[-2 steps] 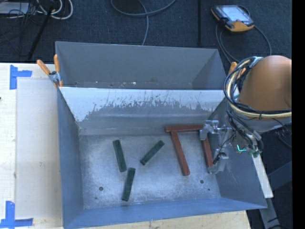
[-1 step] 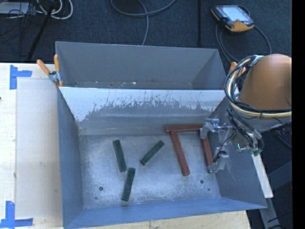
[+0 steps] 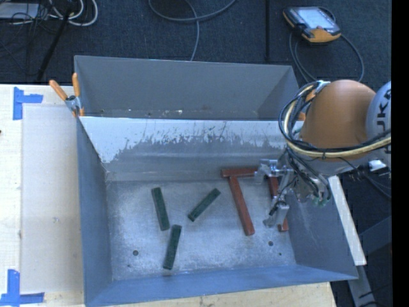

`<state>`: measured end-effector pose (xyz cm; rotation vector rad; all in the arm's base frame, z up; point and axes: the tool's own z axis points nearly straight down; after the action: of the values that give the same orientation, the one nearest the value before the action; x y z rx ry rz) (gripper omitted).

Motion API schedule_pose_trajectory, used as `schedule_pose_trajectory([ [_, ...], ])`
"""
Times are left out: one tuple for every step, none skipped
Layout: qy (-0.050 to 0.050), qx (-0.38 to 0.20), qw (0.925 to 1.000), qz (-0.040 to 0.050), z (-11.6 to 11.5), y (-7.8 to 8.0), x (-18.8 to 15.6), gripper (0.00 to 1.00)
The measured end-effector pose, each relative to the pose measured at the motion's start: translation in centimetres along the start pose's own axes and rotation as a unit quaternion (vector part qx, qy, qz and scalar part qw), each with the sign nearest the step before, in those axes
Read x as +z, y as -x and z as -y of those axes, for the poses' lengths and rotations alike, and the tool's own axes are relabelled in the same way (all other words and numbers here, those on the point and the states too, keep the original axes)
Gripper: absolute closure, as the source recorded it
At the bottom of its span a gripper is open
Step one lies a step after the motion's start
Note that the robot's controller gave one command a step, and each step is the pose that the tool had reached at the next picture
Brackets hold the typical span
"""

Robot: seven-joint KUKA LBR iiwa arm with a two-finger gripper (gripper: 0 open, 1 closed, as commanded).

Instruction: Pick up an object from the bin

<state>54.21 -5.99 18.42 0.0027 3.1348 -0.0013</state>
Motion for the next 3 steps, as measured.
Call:
schedule_pose_trajectory([
  [0.001,0.014,0.9999,-0.0048,-1.8,5.1,3.0,0.00],
  [0.001,-0.055,0.9985,-0.0032,-5.0,5.9,3.0,0.00],
  [0.001,-0.014,0.9999,0.0002,-5.4,7.4,8.4,0.00],
])
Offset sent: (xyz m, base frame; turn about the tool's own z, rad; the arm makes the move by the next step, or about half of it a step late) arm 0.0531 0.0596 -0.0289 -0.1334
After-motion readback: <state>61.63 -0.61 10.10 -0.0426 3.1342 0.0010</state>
